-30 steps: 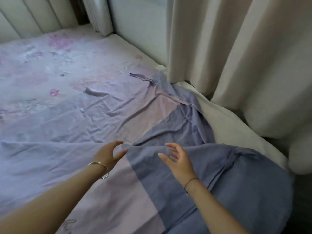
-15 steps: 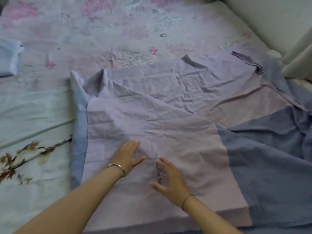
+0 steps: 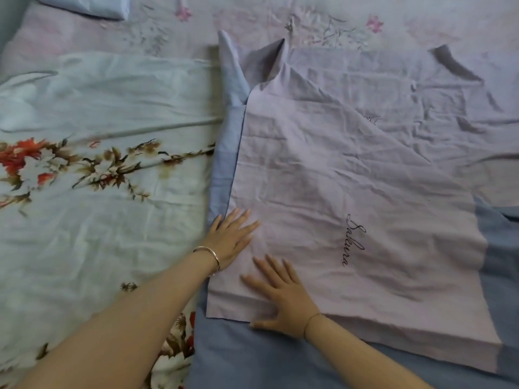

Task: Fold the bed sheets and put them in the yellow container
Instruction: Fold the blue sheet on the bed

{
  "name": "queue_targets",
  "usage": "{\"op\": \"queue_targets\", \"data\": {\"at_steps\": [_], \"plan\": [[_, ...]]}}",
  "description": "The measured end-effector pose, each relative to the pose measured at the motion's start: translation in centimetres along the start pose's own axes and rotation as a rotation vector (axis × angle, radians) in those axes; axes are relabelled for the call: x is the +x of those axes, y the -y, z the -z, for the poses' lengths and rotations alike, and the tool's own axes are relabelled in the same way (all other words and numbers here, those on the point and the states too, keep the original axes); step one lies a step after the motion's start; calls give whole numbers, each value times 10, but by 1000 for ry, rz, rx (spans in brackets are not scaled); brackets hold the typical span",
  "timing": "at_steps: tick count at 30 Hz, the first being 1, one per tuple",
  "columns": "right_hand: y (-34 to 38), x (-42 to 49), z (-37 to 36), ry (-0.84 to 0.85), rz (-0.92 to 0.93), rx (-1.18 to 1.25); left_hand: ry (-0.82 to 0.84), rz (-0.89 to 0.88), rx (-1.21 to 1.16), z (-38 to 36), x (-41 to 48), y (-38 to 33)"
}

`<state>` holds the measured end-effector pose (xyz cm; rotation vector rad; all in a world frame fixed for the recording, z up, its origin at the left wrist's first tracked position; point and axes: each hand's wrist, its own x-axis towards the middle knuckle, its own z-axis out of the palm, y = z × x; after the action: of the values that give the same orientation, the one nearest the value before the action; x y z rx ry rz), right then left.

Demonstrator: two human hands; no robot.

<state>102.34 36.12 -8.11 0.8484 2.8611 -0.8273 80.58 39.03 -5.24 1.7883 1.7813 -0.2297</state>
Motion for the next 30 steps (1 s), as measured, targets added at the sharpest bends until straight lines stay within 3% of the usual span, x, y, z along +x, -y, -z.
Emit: {"op": "queue_targets", "data": {"at_steps": [2,7,13,17,21,23,25,27,30], "plan": [[1,3,-3,-26,39,-94,16,-19,-55,2,2,3],[7,7,-6,-82,128,-60,69,8,-156,12,2,2],[16,21,6,-45,-34,207,76,34,-304,17,8,6],[11,26,41,-12,-366,682,39,135,-741,34,4,-1],[-15,26,80,-174,-705,1106,-48,236,-899,41,5,-6],[-32,22,95,-305,-920,1390,-145,248,-884,41,7,-4],[-43,16,108,-387,-1004,1547,-183,171,-727,39,11,-6],[-46,12,115,-320,-956,1551,-206,109,-612,39,18,-12],[-41,12,121,-143,-865,1259,-283,54,-681,52,30,-31]]}}
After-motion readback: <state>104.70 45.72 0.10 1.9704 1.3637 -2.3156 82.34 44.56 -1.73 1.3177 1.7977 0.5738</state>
